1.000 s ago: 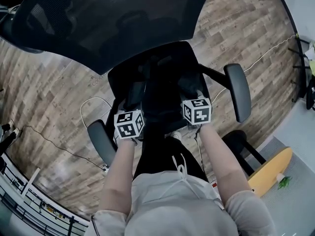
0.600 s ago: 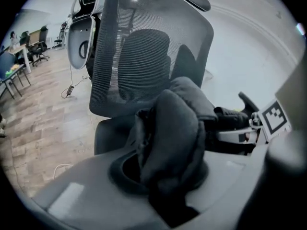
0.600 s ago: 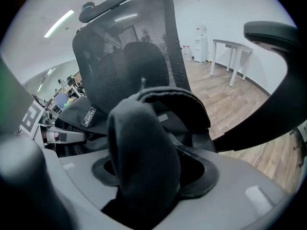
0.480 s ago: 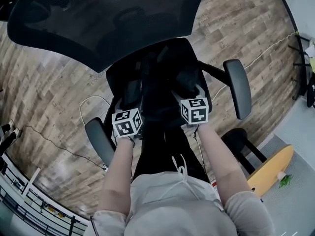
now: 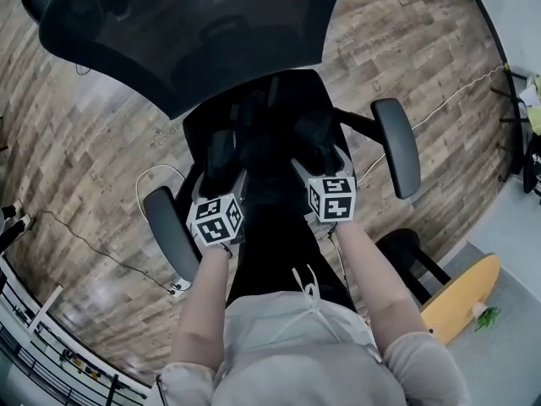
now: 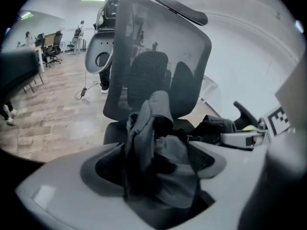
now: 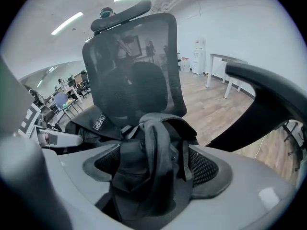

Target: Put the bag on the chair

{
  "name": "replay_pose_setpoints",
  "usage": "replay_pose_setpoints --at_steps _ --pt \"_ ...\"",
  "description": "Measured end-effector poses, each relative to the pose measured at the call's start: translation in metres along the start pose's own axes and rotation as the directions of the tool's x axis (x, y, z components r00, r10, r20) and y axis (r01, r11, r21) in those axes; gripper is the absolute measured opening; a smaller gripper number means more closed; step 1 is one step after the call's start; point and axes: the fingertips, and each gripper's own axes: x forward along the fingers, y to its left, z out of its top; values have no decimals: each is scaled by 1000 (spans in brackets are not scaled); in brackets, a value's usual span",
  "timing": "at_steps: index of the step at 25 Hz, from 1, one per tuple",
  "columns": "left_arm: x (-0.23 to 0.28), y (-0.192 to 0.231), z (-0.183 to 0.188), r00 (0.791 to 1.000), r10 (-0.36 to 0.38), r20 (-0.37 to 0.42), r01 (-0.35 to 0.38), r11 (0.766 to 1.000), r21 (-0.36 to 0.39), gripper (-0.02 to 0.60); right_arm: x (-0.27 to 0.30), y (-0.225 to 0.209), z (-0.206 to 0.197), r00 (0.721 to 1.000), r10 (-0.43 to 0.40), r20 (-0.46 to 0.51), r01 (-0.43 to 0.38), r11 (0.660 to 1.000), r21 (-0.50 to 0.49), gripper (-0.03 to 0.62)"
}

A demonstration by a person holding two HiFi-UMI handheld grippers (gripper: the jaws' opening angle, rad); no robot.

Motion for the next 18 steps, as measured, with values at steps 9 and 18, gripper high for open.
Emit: replay_pose_setpoints --at_steps 9,18 --pt "-76 -12 22 982 111 153 -112 994 -4 245 -75 5 28 994 22 107 -21 1000 -6 163" --pt "-161 -55 37 970 75 230 -66 997 -49 6 -148 19 45 986 58 158 -49 997 -59 0"
